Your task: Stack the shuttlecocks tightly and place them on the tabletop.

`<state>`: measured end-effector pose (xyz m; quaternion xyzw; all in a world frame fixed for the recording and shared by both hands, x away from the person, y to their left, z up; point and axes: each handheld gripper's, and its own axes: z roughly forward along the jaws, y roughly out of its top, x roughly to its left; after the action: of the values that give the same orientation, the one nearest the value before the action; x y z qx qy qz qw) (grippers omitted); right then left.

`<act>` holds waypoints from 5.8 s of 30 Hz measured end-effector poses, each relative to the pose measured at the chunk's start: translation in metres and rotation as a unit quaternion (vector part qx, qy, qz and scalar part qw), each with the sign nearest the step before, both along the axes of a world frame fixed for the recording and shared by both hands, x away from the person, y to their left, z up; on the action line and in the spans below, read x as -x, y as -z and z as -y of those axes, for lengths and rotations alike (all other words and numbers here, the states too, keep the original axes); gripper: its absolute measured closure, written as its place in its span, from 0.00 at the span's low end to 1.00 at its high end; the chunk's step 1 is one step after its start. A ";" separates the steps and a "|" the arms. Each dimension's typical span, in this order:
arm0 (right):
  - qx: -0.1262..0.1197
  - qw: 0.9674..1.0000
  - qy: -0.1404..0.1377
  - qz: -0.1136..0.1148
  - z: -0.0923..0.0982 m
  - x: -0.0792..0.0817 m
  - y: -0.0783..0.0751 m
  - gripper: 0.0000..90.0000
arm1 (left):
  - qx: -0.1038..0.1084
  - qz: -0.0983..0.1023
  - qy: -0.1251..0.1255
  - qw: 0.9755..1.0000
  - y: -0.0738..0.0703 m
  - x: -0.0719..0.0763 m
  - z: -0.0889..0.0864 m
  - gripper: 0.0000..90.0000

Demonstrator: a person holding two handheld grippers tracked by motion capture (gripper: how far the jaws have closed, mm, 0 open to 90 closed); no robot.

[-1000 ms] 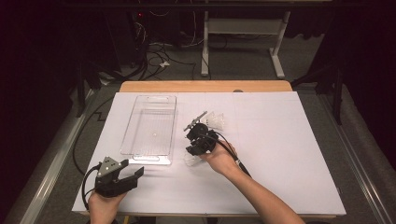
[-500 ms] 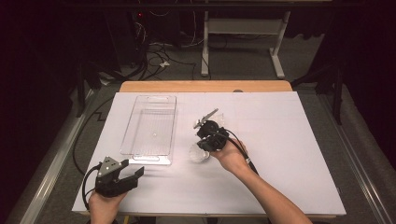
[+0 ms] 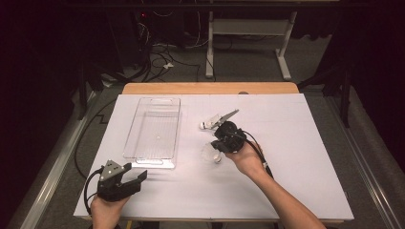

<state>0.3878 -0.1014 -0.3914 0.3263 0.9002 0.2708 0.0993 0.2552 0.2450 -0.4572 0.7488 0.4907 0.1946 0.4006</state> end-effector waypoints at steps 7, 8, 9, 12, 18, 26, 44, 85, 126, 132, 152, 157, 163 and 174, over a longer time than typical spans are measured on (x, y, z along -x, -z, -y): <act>-0.014 1.000 0.026 0.008 0.023 -0.003 -0.003 1.00 | -0.003 -0.002 0.000 1.000 0.000 -0.001 0.000 0.38; -0.017 0.999 0.029 0.010 0.026 -0.004 -0.003 1.00 | -0.003 -0.001 0.000 1.000 0.000 -0.001 0.000 0.38; -0.018 0.999 0.029 0.011 0.029 -0.005 -0.003 1.00 | -0.002 -0.001 -0.001 1.000 0.000 -0.001 0.001 0.38; -0.027 0.999 0.044 0.015 0.037 -0.007 -0.004 1.00 | -0.003 0.000 -0.001 1.000 0.000 0.000 0.001 0.38; -0.036 0.997 0.061 0.026 0.047 -0.012 -0.004 1.00 | -0.002 0.000 -0.002 1.000 0.000 -0.001 0.001 0.38; -0.040 0.995 0.089 0.030 0.059 -0.021 0.004 1.00 | -0.001 -0.002 -0.001 1.000 0.001 -0.002 0.001 0.38; -0.059 0.991 0.114 0.023 0.083 -0.025 0.017 0.97 | 0.002 -0.002 -0.004 1.000 0.001 -0.001 0.000 0.38; -0.048 0.984 0.172 -0.021 0.125 -0.032 0.042 0.81 | 0.002 -0.001 -0.006 1.000 0.001 -0.001 -0.001 0.38; -0.071 0.976 0.204 -0.030 0.148 -0.030 0.052 0.66 | 0.000 0.005 -0.009 1.000 -0.001 0.000 -0.004 0.38; -0.073 0.977 0.199 -0.031 0.149 -0.028 0.051 0.64 | 0.000 0.004 -0.009 1.000 0.000 -0.001 -0.003 0.38; -0.078 0.975 0.208 -0.024 0.164 -0.019 0.051 0.61 | -0.001 0.004 -0.009 1.000 -0.001 0.000 -0.004 0.38; -0.082 0.974 0.208 -0.023 0.165 -0.018 0.051 0.61 | -0.001 0.005 -0.010 1.000 0.000 0.000 -0.003 0.38; -0.087 0.974 0.207 -0.018 0.169 -0.012 0.048 0.61 | -0.001 0.004 -0.009 1.000 -0.001 0.000 -0.004 0.38; -0.082 0.977 0.199 0.001 0.175 0.010 0.044 0.64 | -0.001 0.005 -0.009 1.000 -0.001 0.000 -0.004 0.38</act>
<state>0.3780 -0.2759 -0.4351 0.5054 0.7920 0.3192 0.1244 0.2550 0.2485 -0.4565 0.7437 0.4953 0.2023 0.4010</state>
